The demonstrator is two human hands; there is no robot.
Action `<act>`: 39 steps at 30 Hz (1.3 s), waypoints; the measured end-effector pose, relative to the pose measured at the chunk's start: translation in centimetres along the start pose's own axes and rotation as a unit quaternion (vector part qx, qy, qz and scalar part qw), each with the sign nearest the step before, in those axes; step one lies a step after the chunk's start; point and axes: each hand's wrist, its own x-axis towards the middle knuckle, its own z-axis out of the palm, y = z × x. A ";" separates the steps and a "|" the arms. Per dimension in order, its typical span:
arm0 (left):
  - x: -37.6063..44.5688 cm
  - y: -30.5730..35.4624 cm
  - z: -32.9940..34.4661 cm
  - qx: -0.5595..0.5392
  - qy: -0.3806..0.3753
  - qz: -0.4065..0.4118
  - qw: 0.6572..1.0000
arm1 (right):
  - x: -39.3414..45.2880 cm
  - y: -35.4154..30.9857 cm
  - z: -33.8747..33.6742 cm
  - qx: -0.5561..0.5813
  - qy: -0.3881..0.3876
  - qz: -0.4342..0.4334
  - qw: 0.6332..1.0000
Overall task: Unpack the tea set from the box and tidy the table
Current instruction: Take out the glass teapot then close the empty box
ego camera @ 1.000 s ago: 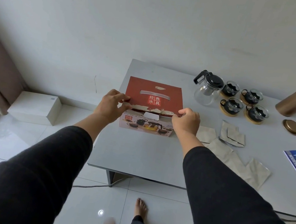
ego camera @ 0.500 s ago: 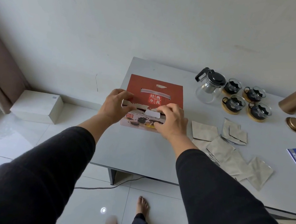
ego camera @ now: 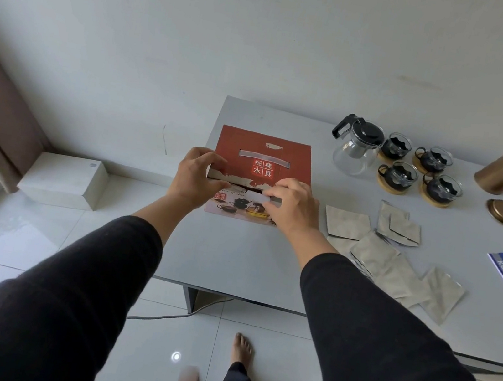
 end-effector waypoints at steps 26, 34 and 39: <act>1.2 2.2 -0.5 -0.236 0.058 -0.227 0.943 | 0.3 0.3 0.9 -0.045 0.078 -0.062 0.994; 1.5 2.2 -0.1 -0.244 0.070 -0.239 0.937 | 0.5 0.4 1.0 -0.039 0.084 -0.052 0.994; 1.5 2.4 -0.3 -0.247 0.072 -0.243 0.935 | 0.6 0.4 0.9 -0.047 0.085 -0.058 0.994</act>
